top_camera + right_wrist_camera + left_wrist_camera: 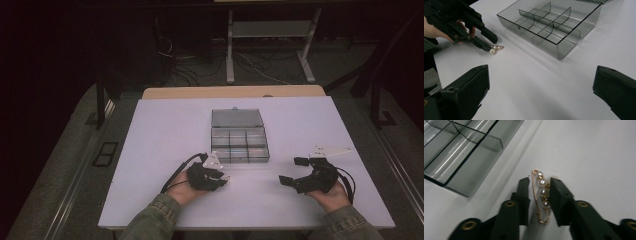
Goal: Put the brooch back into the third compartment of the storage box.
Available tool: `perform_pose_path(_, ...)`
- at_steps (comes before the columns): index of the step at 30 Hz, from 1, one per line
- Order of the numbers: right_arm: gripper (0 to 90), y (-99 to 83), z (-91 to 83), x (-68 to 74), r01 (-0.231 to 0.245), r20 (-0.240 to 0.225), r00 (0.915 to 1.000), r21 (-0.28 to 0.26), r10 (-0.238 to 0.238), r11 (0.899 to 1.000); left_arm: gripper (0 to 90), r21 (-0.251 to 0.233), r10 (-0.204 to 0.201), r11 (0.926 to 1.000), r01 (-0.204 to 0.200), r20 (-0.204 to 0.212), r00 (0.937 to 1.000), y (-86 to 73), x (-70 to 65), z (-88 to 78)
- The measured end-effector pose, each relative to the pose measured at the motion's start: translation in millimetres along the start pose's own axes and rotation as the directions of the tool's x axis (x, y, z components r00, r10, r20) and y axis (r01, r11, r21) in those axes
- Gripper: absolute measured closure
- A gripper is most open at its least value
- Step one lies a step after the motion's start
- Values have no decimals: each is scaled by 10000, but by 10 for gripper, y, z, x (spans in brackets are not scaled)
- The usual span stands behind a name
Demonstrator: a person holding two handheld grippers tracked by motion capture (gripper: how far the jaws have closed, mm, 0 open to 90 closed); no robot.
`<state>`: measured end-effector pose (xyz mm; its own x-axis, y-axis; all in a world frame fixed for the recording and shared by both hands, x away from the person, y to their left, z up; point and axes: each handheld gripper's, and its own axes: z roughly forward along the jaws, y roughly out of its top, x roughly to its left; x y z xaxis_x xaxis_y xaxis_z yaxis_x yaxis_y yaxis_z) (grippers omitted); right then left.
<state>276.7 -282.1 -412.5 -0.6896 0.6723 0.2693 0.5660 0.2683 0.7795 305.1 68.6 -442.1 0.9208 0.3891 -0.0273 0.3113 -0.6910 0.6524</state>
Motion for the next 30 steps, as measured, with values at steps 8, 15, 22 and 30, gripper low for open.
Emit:
perform_pose_path(8, 5, -1, 6, 4, -23, 7, 10000, 58, 23, 10000, 809, -34, -483, 9988, 484, 292, 9984, -7, 50, -3)
perform_pose_path(15, 5, -1, 5, 0, -31, 8, 10000, 60, 31, 10000, 810, -246, -1041, 9940, 1062, 754, 9917, -7, 104, -12)
perform_pose_path(22, 5, -1, 4, 2, -35, 13, 10000, 72, 34, 10000, 810, -896, -1888, 9753, 2020, 1372, 9724, 12, 161, -80)
perform_pose_path(30, 5, 0, 8, -7, -13, 1, 10000, 35, 13, 10000, 810, -1271, -2125, 9643, 2323, 1520, 9653, 62, 212, -171)
